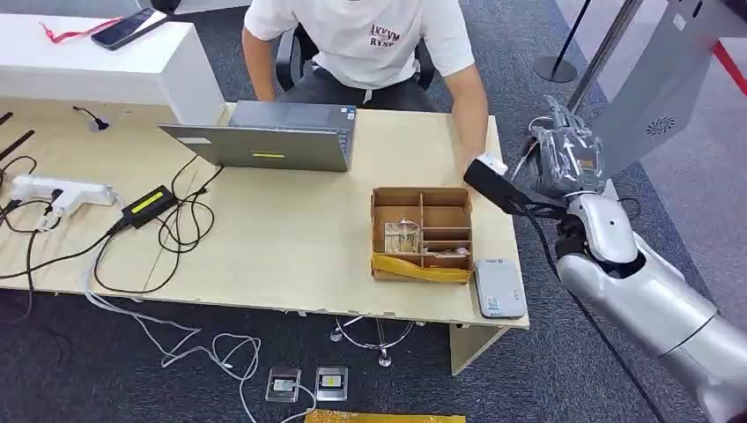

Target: Pass the card to the sensor for recognition and then transmit it.

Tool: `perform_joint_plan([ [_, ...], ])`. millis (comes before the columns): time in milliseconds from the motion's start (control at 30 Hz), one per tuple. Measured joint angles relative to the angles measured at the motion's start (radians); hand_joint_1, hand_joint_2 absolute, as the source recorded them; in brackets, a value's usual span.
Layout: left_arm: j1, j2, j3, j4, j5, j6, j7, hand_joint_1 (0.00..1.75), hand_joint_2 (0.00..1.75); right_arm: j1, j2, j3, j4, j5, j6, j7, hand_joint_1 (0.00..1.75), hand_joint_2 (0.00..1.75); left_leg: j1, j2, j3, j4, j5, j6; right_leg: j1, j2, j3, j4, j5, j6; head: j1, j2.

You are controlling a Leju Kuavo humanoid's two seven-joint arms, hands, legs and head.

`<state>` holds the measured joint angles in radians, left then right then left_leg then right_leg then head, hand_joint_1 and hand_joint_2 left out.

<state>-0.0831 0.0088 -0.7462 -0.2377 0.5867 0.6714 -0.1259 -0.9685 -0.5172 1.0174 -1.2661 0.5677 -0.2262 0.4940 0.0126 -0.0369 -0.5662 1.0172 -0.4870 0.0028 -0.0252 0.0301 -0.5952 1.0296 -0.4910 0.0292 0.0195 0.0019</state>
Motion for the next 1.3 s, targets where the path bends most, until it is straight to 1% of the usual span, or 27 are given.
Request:
perform_joint_plan([
  [267, 0.0, 0.001, 0.0, 0.0, -0.003, 0.0, 0.006, 0.0, 1.75, 0.115, -0.041, -0.02, 0.003, -0.04, -0.038, 0.008, 1.75, 1.75, 0.0, 0.001, 0.0, 0.0, -0.001, -0.001, 0.0, 0.001, 0.0, 0.0, 0.0, 0.0, 0.0, 0.0],
  [433, 0.001, 0.0, 0.0, 0.0, -0.01, 0.0, 0.003, 0.0, 1.75, 0.189, -0.063, -0.035, 0.004, -0.047, -0.043, 0.017, 1.75, 1.75, 0.0, 0.001, 0.0, 0.0, -0.001, -0.001, 0.0, 0.001, 0.0, 0.0, 0.0, 0.0, -0.001, 0.0],
  [567, 0.001, 0.0, 0.0, 0.0, -0.009, 0.0, -0.001, 0.0, 1.75, 0.244, -0.07, -0.05, 0.004, -0.037, -0.043, 0.018, 1.75, 1.75, 0.0, 0.001, 0.0, 0.0, -0.001, -0.001, 0.0, 0.001, 0.0, 0.0, 0.0, 0.0, 0.0, 0.0],
  [900, 0.001, 0.0, 0.0, 0.0, -0.002, 0.0, -0.001, 0.0, 1.75, 0.311, -0.066, -0.07, 0.011, -0.025, -0.019, 0.006, 1.75, 1.75, 0.0, 0.001, -0.001, 0.0, -0.001, -0.001, 0.0, 0.001, 0.0, 0.0, 0.0, 0.0, 0.0, 0.0],
  [1167, 0.0, 0.0, 0.0, 0.0, 0.003, 0.0, -0.001, 0.0, 1.75, 0.329, -0.048, -0.07, 0.024, -0.018, -0.005, -0.011, 1.75, 1.75, 0.0, 0.001, -0.001, 0.0, -0.001, -0.001, 0.0, 0.001, 0.0, 0.0, 0.0, 0.0, 0.0, 0.0],
  [1300, -0.001, 0.0, 0.001, 0.0, 0.003, 0.0, -0.012, 0.0, 1.75, 0.336, -0.025, -0.07, 0.039, -0.019, 0.003, -0.034, 1.75, 1.75, 0.0, 0.001, -0.001, 0.0, -0.001, -0.001, 0.0, 0.001, 0.0, 0.0, 0.0, 0.0, 0.0, 0.0],
])
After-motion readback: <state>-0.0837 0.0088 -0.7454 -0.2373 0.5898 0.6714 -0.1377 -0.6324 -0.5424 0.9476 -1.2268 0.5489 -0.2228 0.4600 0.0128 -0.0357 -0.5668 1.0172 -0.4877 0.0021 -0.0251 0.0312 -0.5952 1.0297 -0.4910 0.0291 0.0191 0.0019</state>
